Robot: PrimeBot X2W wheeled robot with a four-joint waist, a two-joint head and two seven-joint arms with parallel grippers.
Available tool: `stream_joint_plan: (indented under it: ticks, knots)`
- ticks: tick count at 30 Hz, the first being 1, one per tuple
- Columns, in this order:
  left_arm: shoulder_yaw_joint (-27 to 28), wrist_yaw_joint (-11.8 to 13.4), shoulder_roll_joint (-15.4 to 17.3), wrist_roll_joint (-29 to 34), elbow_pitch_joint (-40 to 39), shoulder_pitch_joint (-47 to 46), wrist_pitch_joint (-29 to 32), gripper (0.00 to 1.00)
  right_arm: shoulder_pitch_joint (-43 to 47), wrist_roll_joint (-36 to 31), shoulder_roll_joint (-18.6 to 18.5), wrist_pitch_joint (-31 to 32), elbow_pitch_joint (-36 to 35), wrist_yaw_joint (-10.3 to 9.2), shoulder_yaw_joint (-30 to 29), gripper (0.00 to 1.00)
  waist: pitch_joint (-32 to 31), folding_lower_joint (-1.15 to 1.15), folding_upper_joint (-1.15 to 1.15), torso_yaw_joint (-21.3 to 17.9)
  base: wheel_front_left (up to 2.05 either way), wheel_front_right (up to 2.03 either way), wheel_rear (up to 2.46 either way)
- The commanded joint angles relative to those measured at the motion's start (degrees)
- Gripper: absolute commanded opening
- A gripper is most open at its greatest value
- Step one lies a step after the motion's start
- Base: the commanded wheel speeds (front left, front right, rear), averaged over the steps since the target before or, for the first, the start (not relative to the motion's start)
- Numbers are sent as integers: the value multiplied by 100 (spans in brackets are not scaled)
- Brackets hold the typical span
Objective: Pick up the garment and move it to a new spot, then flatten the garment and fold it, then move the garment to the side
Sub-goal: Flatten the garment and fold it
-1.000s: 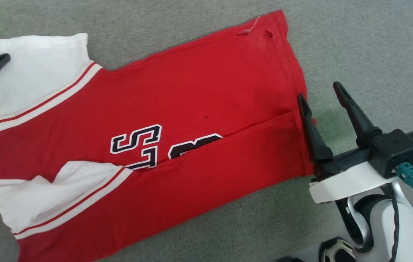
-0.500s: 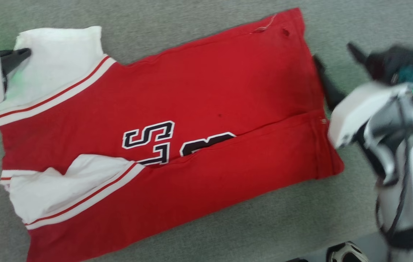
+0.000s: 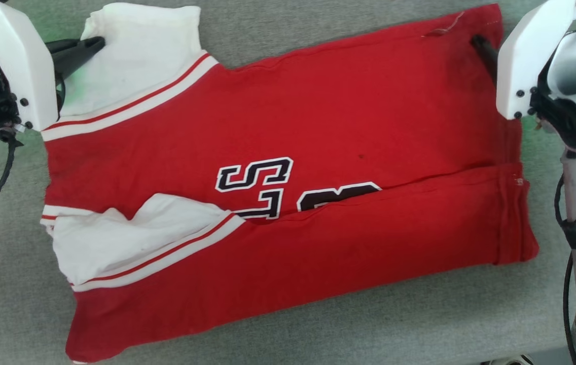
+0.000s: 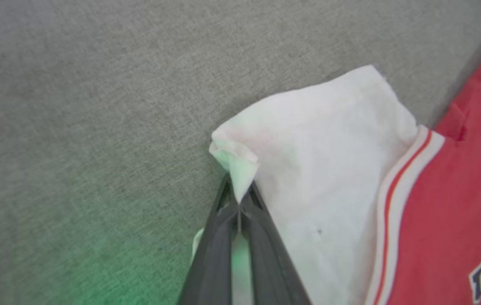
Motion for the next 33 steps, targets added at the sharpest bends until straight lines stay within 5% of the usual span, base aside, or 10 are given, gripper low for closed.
stream_joint_plan:
  ticks: [1, 2, 5, 18, 33]
  knots:
    - [-156, 6, -43, -51, 17, 130, 41, 0, -55, 61, 37, 89, 73, -7, -21, 90, 32, 0, 0, 66, 0, 0, 0]
    - [-164, 6, -62, -61, 17, 126, 0, 0, -51, 114, 69, 144, 102, -5, -15, 73, 33, 0, 0, 90, 0, 0, 0]
    - [-183, 9, -116, -99, 18, 131, -96, 0, -32, 204, 8, 245, 155, -5, 22, 0, 4, 0, 0, 153, 0, 0, 0]
    - [11, 9, -105, -665, -649, 440, -1445, 0, 432, 527, -440, -489, -122, -7, -86, 0, -764, 0, 0, 514, 0, 0, 0]
    - [-118, 8, 1013, -855, -2609, 2607, -3598, 0, 3013, 1074, -835, -267, -2205, -6, -493, 0, -1505, 0, 0, 966, 0, 0, 0]
